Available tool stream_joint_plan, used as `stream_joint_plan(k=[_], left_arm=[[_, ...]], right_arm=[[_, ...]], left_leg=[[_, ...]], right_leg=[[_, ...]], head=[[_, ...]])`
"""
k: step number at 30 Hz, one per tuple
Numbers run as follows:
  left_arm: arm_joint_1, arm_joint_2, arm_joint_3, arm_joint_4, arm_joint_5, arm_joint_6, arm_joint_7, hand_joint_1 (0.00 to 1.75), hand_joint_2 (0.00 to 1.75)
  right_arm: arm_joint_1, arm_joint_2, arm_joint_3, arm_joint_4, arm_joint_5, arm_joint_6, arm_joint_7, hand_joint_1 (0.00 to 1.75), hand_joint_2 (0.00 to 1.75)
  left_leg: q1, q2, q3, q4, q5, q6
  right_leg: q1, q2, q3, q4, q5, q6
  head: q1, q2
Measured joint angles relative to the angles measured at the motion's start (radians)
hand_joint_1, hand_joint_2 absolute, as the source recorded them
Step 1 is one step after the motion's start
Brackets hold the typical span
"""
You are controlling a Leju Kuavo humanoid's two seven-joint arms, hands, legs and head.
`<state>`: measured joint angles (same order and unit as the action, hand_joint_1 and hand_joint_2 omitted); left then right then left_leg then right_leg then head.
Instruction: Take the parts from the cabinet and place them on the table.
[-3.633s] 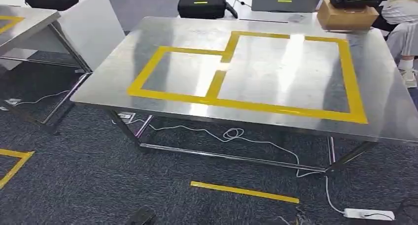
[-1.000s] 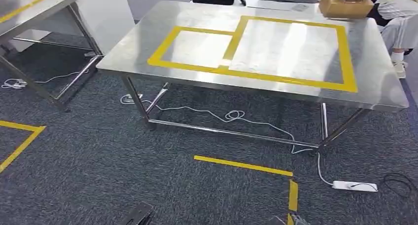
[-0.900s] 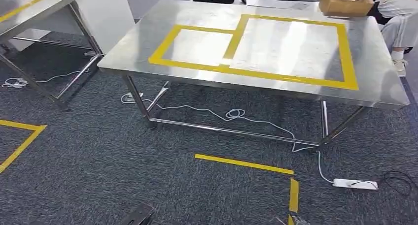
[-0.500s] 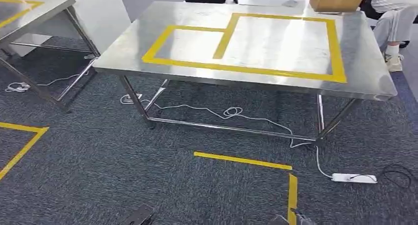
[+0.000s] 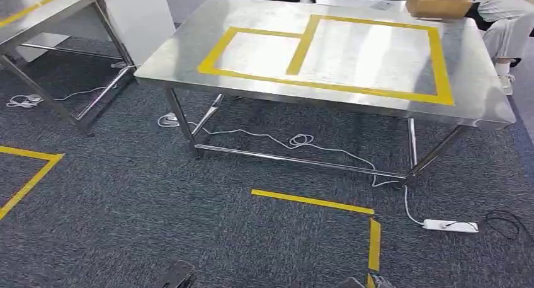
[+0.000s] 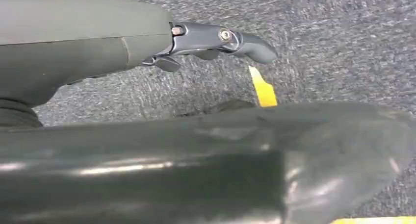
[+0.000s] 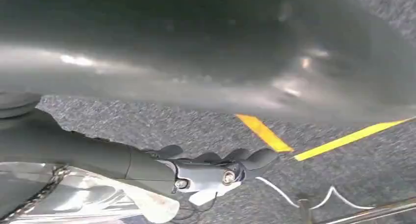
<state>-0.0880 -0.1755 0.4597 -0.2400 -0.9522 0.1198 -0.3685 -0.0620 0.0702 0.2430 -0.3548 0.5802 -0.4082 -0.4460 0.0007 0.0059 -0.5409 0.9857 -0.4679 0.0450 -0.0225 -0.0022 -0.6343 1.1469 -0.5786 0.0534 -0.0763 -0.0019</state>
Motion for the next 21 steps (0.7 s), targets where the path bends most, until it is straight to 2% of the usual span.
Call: stream_joint_plan(k=[1, 2, 3, 4, 5, 6, 7, 8, 9, 11, 12, 13, 14, 16, 17, 18, 19, 20, 21], left_arm=[[0.0, 0.0, 0.0, 0.0, 0.0, 0.0, 0.0, 0.0, 0.0], [0.001, 0.0, 0.0, 0.0, 0.0, 0.0, 0.0, 0.0, 0.0], [0.002, 0.0, 0.0, 0.0, 0.0, 0.0, 0.0, 0.0, 0.0], [0.003, 0.0, 0.0, 0.0, 0.0, 0.0, 0.0, 0.0, 0.0], [0.003, 0.0, 0.0, 0.0, 0.0, 0.0, 0.0, 0.0, 0.0], [0.003, -0.001, 0.0, 0.0, 0.0, 0.0, 0.0, 0.0, 0.0], [0.002, -0.001, 0.0, 0.0, 0.0, 0.0, 0.0, 0.0, 0.0], [0.001, -0.001, 0.0, 0.0, 0.0, 0.0, 0.0, 0.0, 0.0], [0.0, -0.001, 0.0, 0.0, 0.0, 0.0, -0.001, 0.0, 0.0], [0.0, -0.002, 0.0, 0.0, 0.0, 0.0, -0.001, 0.0, 0.0], [0.001, -0.001, 0.0, 0.0, 0.0, 0.0, -0.001, 0.0, 0.0], [0.002, 0.0, 0.0, 0.0, 0.0, 0.0, -0.001, 0.0, 0.0], [0.002, 0.0, 0.0, 0.0, 0.0, 0.0, -0.002, 0.0, 0.0], [0.002, 0.001, 0.0, 0.0, 0.0, 0.0, -0.002, 0.0, 0.0], [0.002, 0.001, 0.0, 0.0, 0.0, -0.001, -0.002, 0.0, 0.0], [0.004, 0.001, 0.0, 0.0, 0.0, -0.001, -0.002, 0.0, 0.0], [0.005, 0.001, 0.0, 0.0, 0.0, -0.001, -0.002, 0.0, 0.0], [0.005, 0.001, 0.0, 0.0, 0.0, -0.001, -0.003, 0.0, 0.0], [0.005, 0.001, 0.0, 0.0, 0.0, -0.001, -0.003, 0.0, 0.0]], right_arm=[[0.001, 0.0, 0.0, 0.0, 0.0, 0.0, 0.0, 0.0, 0.0], [0.003, 0.0, 0.0, 0.0, 0.0, 0.0, 0.001, 0.0, 0.0], [0.005, -0.001, 0.0, 0.0, 0.0, 0.0, 0.002, 0.0, 0.0], [0.006, -0.001, 0.0, 0.0, 0.0, 0.0, 0.002, 0.0, 0.0], [0.006, -0.002, 0.0, 0.0, 0.0, 0.0, 0.002, 0.0, 0.0], [0.005, -0.002, 0.0, -0.001, 0.0, 0.0, 0.002, 0.0, 0.0], [0.003, -0.002, 0.0, -0.001, 0.0, 0.0, 0.002, 0.0, 0.0], [0.0, -0.001, 0.001, -0.002, 0.0, 0.0, 0.002, 0.0, 0.0], [0.0, -0.001, 0.001, -0.003, 0.0, 0.0, 0.002, 0.0, 0.0], [0.005, -0.001, 0.001, -0.004, 0.0, 0.0, 0.002, 0.0, 0.0], [0.005, -0.001, 0.001, -0.004, 0.0, 0.0, 0.002, 0.0, 0.0], [0.003, -0.001, 0.001, -0.004, 0.0, 0.0, 0.002, 0.0, 0.0], [0.001, -0.001, 0.0, -0.004, 0.0, -0.001, 0.002, 0.0, 0.0], [0.002, -0.001, 0.0, -0.006, 0.0, -0.001, 0.001, 0.0, 0.0], [0.005, -0.001, 0.0, -0.006, 0.0, -0.001, 0.001, 0.0, 0.0], [0.006, -0.001, 0.0, -0.006, 0.0, -0.001, 0.002, 0.0, 0.0], [0.008, -0.001, 0.0, -0.006, 0.0, -0.001, 0.002, 0.0, 0.0], [0.008, -0.001, 0.0, -0.006, 0.0, -0.001, 0.002, 0.0, 0.0], [0.008, -0.001, 0.0, -0.006, 0.0, -0.001, 0.002, 0.0, 0.0]], left_leg=[[-0.004, 0.001, -0.009, 0.0, 0.005, 0.003], [-0.007, 0.002, -0.017, 0.001, 0.011, 0.004], [-0.009, 0.002, -0.024, 0.003, 0.015, 0.005], [-0.011, 0.001, -0.029, 0.004, 0.019, 0.005], [-0.013, 0.001, -0.033, 0.005, 0.022, 0.003], [-0.014, 0.001, -0.035, 0.007, 0.025, 0.0], [-0.014, 0.001, -0.036, 0.009, 0.027, -0.004], [-0.024, 0.001, -0.041, 0.017, 0.028, -0.009], [-0.021, 0.002, -0.043, 0.015, 0.032, -0.013], [-0.015, 0.001, -0.044, 0.014, 0.04, -0.025], [-0.016, 0.001, -0.046, 0.017, 0.042, -0.03], [-0.013, -0.003, -0.049, 0.026, 0.026, -0.036], [-0.011, -0.003, -0.065, 0.063, -0.015, -0.045], [-0.002, -0.003, -0.121, 0.224, -0.111, -0.059], [0.0, -0.003, -0.147, 0.301, -0.142, -0.063], [0.002, -0.003, -0.152, 0.327, -0.146, -0.065], [0.005, -0.003, -0.134, 0.31, -0.129, -0.066], [0.006, -0.003, -0.097, 0.248, -0.094, -0.064], [0.006, -0.003, -0.048, 0.161, -0.054, -0.061]], right_leg=[[0.0, 0.0, -0.034, 0.087, -0.041, 0.003], [0.001, 0.0, -0.057, 0.149, -0.064, 0.003], [0.002, 0.0, -0.059, 0.166, -0.064, 0.003], [0.003, 0.0, -0.034, 0.133, -0.041, -0.001], [0.004, 0.0, 0.015, 0.055, -0.005, -0.005], [0.005, 0.0, 0.077, -0.048, 0.034, -0.01], [0.006, 0.0, 0.134, -0.139, 0.054, -0.016], [0.011, 0.0, 0.142, -0.17, 0.043, -0.017], [0.011, 0.0, 0.137, -0.167, 0.05, -0.023], [0.016, 0.0, 0.132, -0.163, 0.055, -0.032], [0.01, -0.002, 0.13, -0.172, 0.065, -0.043], [0.008, -0.005, 0.137, -0.172, 0.07, -0.047], [0.008, -0.004, 0.134, -0.172, 0.076, -0.055], [0.009, -0.005, 0.12, -0.17, 0.085, -0.058], [0.009, -0.005, 0.112, -0.167, 0.088, -0.057], [0.008, -0.005, 0.106, -0.164, 0.09, -0.056], [0.008, -0.005, 0.102, -0.162, 0.091, -0.054], [0.008, -0.005, 0.099, -0.159, 0.092, -0.052], [0.008, -0.004, 0.099, -0.158, 0.093, -0.051]], head=[[0.0, 0.0], [0.0, 0.0], [0.0, 0.0], [0.0, 0.0], [0.0, 0.0], [0.0, 0.0], [0.0, 0.0], [0.001, 0.0], [-0.004, 0.0], [-0.002, 0.0], [-0.001, 0.0], [-0.001, 0.0], [-0.007, 0.0], [-0.007, 0.0], [-0.008, 0.0], [-0.008, 0.0], [-0.008, 0.0], [-0.008, 0.0], [-0.008, 0.0]])
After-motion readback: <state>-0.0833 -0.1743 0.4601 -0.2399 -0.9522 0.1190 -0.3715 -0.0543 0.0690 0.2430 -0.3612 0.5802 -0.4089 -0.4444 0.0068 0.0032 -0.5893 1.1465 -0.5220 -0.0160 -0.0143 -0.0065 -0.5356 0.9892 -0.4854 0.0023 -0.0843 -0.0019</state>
